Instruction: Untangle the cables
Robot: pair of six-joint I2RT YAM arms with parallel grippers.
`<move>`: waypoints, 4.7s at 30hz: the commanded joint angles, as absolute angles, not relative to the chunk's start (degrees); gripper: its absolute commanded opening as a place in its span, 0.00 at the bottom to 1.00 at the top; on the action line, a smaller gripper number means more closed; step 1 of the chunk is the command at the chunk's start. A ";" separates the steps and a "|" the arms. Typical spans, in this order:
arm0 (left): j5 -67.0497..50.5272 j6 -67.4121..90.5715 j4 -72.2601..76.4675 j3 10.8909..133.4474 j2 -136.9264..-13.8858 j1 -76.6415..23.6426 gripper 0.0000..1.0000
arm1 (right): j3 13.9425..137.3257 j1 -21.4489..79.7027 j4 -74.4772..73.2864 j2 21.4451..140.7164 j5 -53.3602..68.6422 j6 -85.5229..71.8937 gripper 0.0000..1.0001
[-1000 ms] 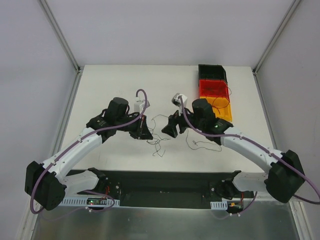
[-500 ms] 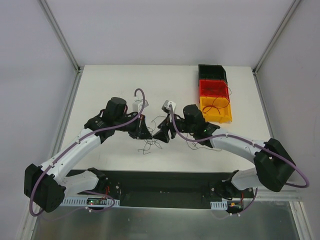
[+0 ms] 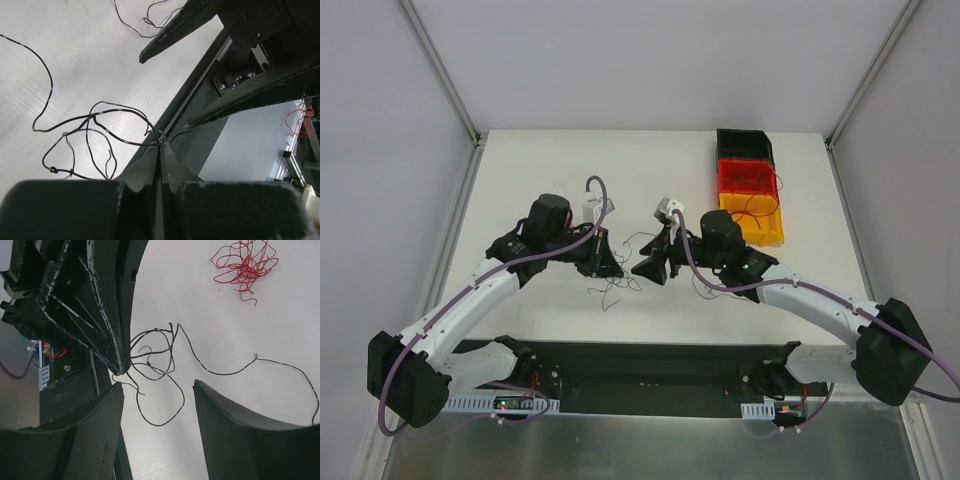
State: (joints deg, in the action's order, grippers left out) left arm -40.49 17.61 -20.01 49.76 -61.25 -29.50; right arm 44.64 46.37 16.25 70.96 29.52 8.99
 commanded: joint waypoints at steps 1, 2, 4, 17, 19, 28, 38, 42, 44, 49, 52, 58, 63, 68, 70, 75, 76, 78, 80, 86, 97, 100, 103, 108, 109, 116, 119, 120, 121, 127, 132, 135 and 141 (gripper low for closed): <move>-42.45 18.54 -19.95 50.01 -60.21 -28.74 0.00 | 44.56 47.11 20.47 72.76 32.87 7.83 0.61; -42.45 18.54 -20.04 50.10 -60.21 -28.74 0.00 | 45.17 47.28 20.91 73.64 33.31 7.56 0.60; -42.63 18.54 -20.04 50.01 -60.12 -28.74 0.00 | 45.70 47.72 21.88 75.40 33.84 7.38 0.60; -40.53 18.46 -20.48 49.31 -60.29 -28.65 0.00 | 44.83 48.87 28.57 75.95 26.05 2.55 0.00; -35.97 18.28 -21.00 48.52 -60.55 -28.56 0.00 | 44.39 48.87 25.42 72.01 16.40 2.98 0.00; -20.12 20.56 -20.84 39.82 -65.82 -26.20 0.00 | 57.02 38.60 1.77 58.54 -0.63 4.22 0.00; -27.42 25.84 -13.01 34.98 -68.91 -25.58 0.00 | 76.89 23.31 -7.21 64.24 8.60 0.18 0.00; -27.95 26.54 -12.13 34.19 -68.64 -25.58 0.00 | 79.54 16.63 -5.20 65.83 15.09 -8.58 0.00; -28.39 26.72 -11.95 33.84 -68.99 -25.58 0.00 | 79.80 13.72 -1.69 66.71 19.58 -13.16 0.00; -29.44 26.98 -11.78 33.49 -67.77 -25.31 0.00 | 81.83 13.10 -4.05 68.64 17.92 -10.37 0.00; -33.82 26.37 -11.69 34.54 -65.66 -25.22 0.00 | 78.32 13.80 -0.71 68.29 23.54 -10.46 0.00; -44.37 24.87 -11.51 38.66 -62.76 -25.22 0.17 | 69.62 18.36 3.16 64.26 26.63 -9.14 0.00; -44.91 23.21 -10.81 41.83 -57.75 -25.22 0.49 | 67.41 22.32 3.60 62.58 28.38 -7.83 0.00; -43.07 24.42 -8.63 45.70 -56.16 -25.40 0.77 | 67.76 25.40 2.90 61.35 28.39 -8.52 0.00; -43.68 26.71 -5.38 45.70 -57.12 -26.27 0.77 | 67.67 26.19 3.25 60.82 28.04 -9.49 0.00; -36.49 24.62 -1.49 48.33 -62.83 -35.31 0.84 | 68.38 28.03 4.22 60.56 27.95 -11.07 0.00; -34.65 23.74 -1.49 49.82 -64.67 -37.25 0.84 | 68.47 28.30 4.39 60.38 27.95 -11.07 0.00; -32.62 22.42 -0.88 52.81 -68.36 -39.71 0.84 | 68.64 28.65 4.48 60.29 28.04 -11.16 0.00; -31.91 22.41 -0.18 54.92 -72.58 -40.69 0.81 | 68.99 28.83 4.22 60.29 28.04 -11.16 0.00; -26.37 23.11 1.93 59.94 -84.97 -40.87 0.70 | 69.34 29.36 4.04 59.42 27.78 -11.60 0.00; -30.14 30.49 20.20 53.19 -90.01 -40.87 0.18 | 69.70 29.44 3.43 58.10 25.41 -10.37 0.00; -24.03 30.58 20.48 46.96 -85.54 -40.78 0.00 | 70.92 29.53 0.27 57.66 18.32 -7.83 0.00; -16.02 33.38 20.57 37.13 -80.61 -39.99 0.00 | 72.94 29.53 -4.21 57.22 9.35 -4.06 0.00; -10.02 40.68 18.89 24.46 -75.50 -36.13 0.00 | 82.77 29.09 -9.66 59.49 1.24 3.15 0.00; -10.37 41.65 19.68 22.61 -75.24 -35.34 0.00 | 85.49 28.92 -10.54 60.28 1.06 4.03 0.00; -8.61 42.98 20.39 17.23 -75.58 -34.10 0.00 | 105.88 23.91 -17.49 68.81 4.73 2.46 0.00; -10.37 42.63 21.27 16.96 -76.81 -33.58 0.00 | 112.83 22.77 -18.19 71.80 6.15 2.02 0.00; -10.37 42.54 20.75 17.48 -77.16 -33.57 0.00 | 115.03 21.98 -18.80 73.11 6.94 1.06 0.00; -10.28 42.37 20.74 17.58 -77.43 -33.49 0.00 | 117.31 21.19 -18.90 74.43 8.42 0.18 0.00; -13.52 38.86 18.29 20.91 -77.87 -32.70 0.00 | 127.26 17.32 -18.98 80.42 14.85 -4.75 0.00; -20.55 34.81 13.19 26.53 -76.12 -32.70 0.00 | 121.13 15.30 -16.97 81.82 14.68 -2.72 0.00; -24.95 33.58 10.64 29.70 -76.03 -32.70 0.05 | 117.35 14.07 -14.60 82.79 14.50 -2.02 0.00; -34.35 30.68 9.76 33.22 -72.52 -32.70 0.46 | 112.15 10.12 -10.29 87.97 13.97 -3.94 0.00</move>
